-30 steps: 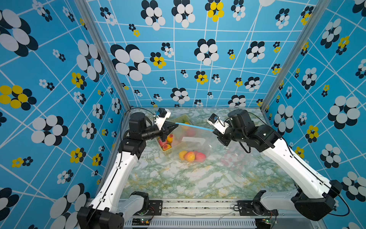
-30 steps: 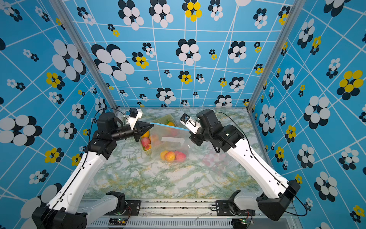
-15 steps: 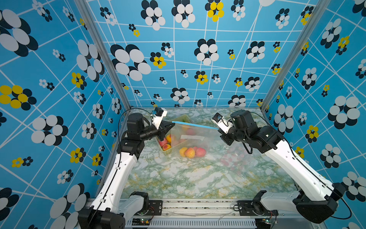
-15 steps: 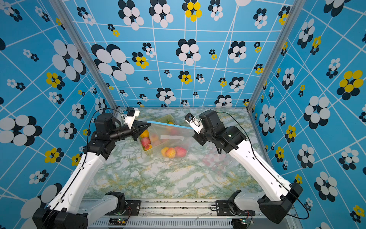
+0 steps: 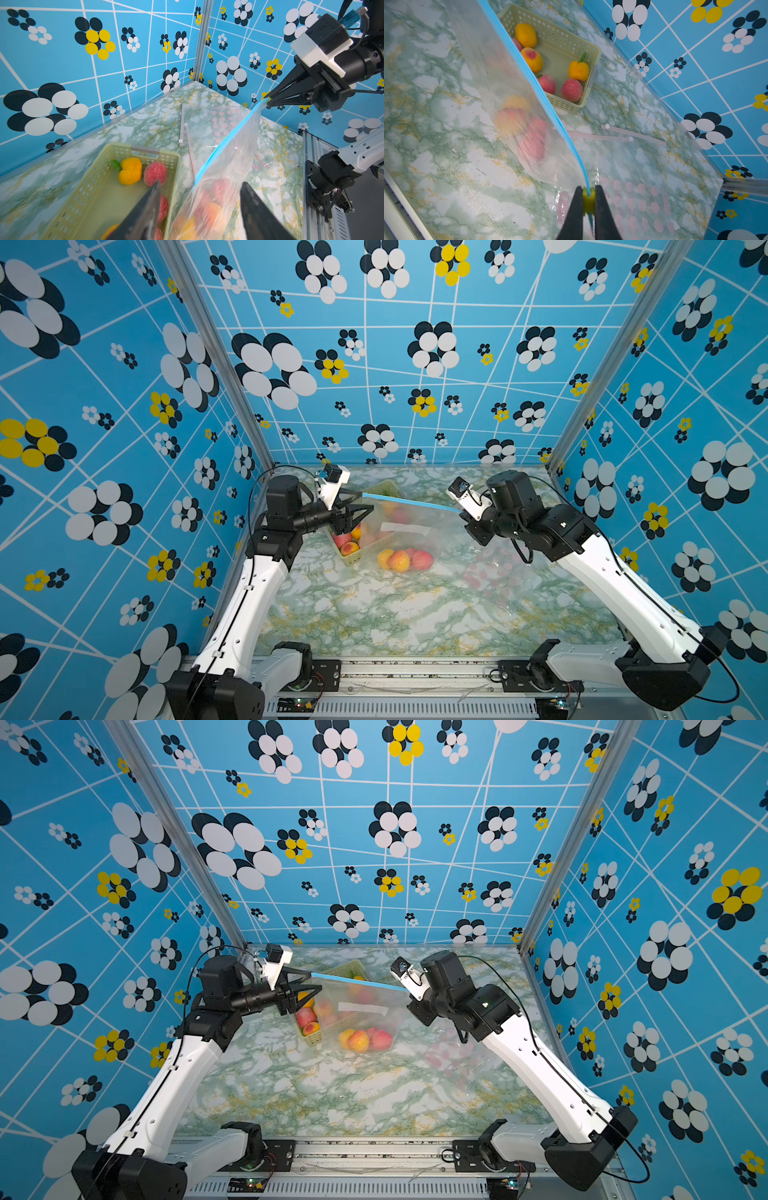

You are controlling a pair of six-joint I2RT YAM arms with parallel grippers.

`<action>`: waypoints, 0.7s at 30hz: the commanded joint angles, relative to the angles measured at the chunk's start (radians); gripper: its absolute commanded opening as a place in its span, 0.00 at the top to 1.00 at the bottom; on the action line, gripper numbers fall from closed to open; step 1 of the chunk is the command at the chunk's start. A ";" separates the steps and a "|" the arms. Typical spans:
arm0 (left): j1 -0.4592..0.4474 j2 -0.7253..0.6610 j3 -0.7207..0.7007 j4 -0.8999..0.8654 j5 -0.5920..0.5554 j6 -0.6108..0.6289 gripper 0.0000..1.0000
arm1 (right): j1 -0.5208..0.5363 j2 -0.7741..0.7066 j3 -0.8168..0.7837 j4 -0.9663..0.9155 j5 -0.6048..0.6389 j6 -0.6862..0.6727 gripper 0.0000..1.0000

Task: Place the peach in a zip-top bag and seal the zipper
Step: Zip the zipper on the zipper food storage bag.

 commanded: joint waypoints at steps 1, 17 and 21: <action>-0.018 -0.006 0.091 -0.021 -0.014 -0.041 0.18 | -0.004 0.006 0.043 -0.014 -0.071 0.007 0.89; -0.228 0.197 0.428 -0.427 -0.116 0.074 0.03 | -0.003 0.059 0.083 -0.028 -0.091 -0.012 0.89; -0.316 0.230 0.448 -0.478 -0.198 0.236 0.01 | -0.003 0.064 0.119 -0.026 -0.091 -0.015 0.89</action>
